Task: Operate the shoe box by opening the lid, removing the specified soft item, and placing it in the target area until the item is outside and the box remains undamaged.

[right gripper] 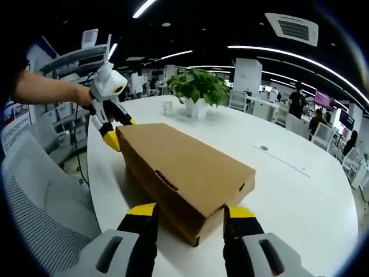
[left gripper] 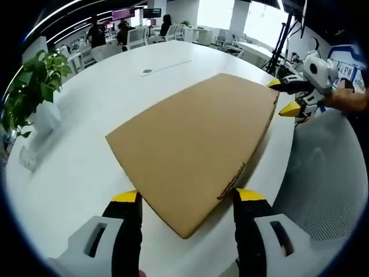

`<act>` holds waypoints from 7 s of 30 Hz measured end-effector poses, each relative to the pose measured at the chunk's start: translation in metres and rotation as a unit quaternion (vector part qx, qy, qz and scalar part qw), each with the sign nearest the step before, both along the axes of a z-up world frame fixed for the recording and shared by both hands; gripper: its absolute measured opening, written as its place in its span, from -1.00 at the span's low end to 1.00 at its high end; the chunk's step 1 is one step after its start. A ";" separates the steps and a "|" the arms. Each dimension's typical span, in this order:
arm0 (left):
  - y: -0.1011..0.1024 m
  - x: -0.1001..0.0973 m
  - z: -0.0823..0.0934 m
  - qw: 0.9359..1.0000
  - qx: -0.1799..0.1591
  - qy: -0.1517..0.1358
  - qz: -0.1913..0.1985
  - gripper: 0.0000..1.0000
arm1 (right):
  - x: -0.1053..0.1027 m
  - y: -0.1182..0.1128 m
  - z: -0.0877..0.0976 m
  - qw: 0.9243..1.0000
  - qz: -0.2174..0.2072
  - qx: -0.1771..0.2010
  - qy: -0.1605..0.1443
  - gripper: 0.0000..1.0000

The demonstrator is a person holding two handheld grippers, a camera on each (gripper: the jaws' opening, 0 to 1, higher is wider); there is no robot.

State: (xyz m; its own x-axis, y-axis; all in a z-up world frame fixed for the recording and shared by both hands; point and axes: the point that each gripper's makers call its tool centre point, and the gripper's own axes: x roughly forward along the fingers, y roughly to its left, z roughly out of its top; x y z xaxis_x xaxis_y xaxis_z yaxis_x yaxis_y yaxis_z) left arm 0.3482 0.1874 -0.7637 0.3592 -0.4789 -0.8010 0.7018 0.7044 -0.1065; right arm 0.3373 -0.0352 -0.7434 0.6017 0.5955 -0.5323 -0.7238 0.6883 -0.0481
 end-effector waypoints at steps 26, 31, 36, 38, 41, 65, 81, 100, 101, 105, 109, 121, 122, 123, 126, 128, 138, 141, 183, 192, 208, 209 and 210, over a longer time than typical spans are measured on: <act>0.007 0.010 0.035 0.999 -0.007 -0.037 0.009 0.21 | 0.018 0.001 0.041 0.999 0.001 0.014 -0.036 -0.14; 0.008 0.014 0.043 0.999 -0.007 -0.050 0.014 0.15 | 0.023 0.001 0.050 0.999 0.001 0.016 -0.043 -0.13; 0.012 0.024 0.053 0.997 -0.007 -0.071 0.026 0.01 | 0.030 0.001 0.056 0.999 0.001 0.017 -0.051 -0.13; 0.013 0.027 0.055 0.997 -0.005 -0.076 0.030 -0.05 | 0.033 0.001 0.059 0.998 0.000 0.017 -0.055 -0.14; 0.015 0.032 0.058 0.996 -0.001 -0.085 0.037 -0.15 | 0.038 0.000 0.062 0.998 0.001 0.016 -0.060 -0.15; 0.033 0.075 0.080 0.986 0.001 -0.133 0.099 -0.76 | 0.078 0.001 0.084 0.996 -0.002 0.011 -0.089 -0.15; 0.040 0.095 0.089 0.982 -0.002 -0.151 0.116 -0.94 | 0.102 0.002 0.089 0.995 -0.006 0.014 -0.097 -0.16; 0.044 0.115 0.094 0.979 -0.009 -0.161 0.127 -0.97 | 0.124 -0.013 0.047 0.995 -0.040 -0.012 -0.085 -0.43; 0.044 0.116 0.094 0.979 -0.009 -0.161 0.126 -0.97 | 0.124 -0.014 0.045 0.996 -0.042 -0.013 -0.084 -0.47; 0.045 0.122 0.094 0.979 -0.011 -0.160 0.124 -0.97 | 0.126 -0.020 0.035 0.996 -0.052 -0.018 -0.075 -0.56; 0.044 0.127 0.095 0.979 -0.011 -0.160 0.123 -0.97 | 0.126 -0.022 0.026 0.996 -0.059 -0.022 -0.065 -0.63; 0.044 0.140 0.094 0.979 -0.018 -0.160 0.126 -0.97 | 0.131 -0.028 0.000 0.995 -0.073 -0.043 -0.044 -0.91; 0.044 0.140 0.094 0.979 -0.018 -0.160 0.126 -0.97 | 0.131 -0.028 0.000 0.995 -0.075 -0.042 -0.044 -0.96; 0.044 0.142 0.094 0.979 -0.019 -0.159 0.127 -0.97 | 0.132 -0.029 0.000 0.995 -0.076 -0.043 -0.048 -1.00; 0.044 0.145 0.093 0.979 -0.021 -0.159 0.129 -0.97 | 0.134 -0.029 -0.001 0.995 -0.075 -0.048 -0.050 -1.00; 0.044 0.147 0.093 0.978 -0.021 -0.161 0.130 -0.97 | 0.135 -0.029 -0.001 0.995 -0.073 -0.054 -0.052 -1.00; 0.045 0.153 0.091 0.975 -0.031 -0.172 0.137 -0.95 | 0.138 -0.030 0.000 0.994 -0.067 -0.061 -0.058 -1.00; 0.046 0.155 0.088 0.973 -0.039 -0.176 0.145 -0.94 | 0.138 -0.030 0.001 0.994 -0.066 -0.062 -0.058 -1.00; 0.046 0.145 0.036 0.972 -0.050 -0.131 0.189 -0.96 | 0.160 -0.028 0.000 0.994 -0.060 -0.074 -0.049 -1.00; 0.046 0.149 0.032 0.970 -0.060 -0.125 0.200 -0.96 | 0.165 -0.026 -0.002 0.995 -0.060 -0.074 -0.043 -1.00; 0.047 0.155 0.021 0.970 -0.059 -0.114 0.205 -0.94 | 0.172 -0.025 -0.009 0.995 -0.070 -0.069 -0.026 -0.99; 0.047 0.155 0.021 0.970 -0.060 -0.113 0.207 -0.94 | 0.172 -0.025 -0.009 0.995 -0.071 -0.068 -0.024 -0.99; 0.047 0.154 0.021 0.970 -0.061 -0.112 0.209 -0.94 | 0.172 -0.025 -0.009 0.995 -0.073 -0.064 -0.021 -0.99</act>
State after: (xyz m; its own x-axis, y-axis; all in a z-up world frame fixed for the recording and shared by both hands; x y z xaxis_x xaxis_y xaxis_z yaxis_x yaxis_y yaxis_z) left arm 0.5025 0.2342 -0.7426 0.7001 -0.3415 -0.6271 0.3736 0.9236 -0.0858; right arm 0.5096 -0.0598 -0.7525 0.6998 0.4289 -0.5712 -0.6119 0.7725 -0.1696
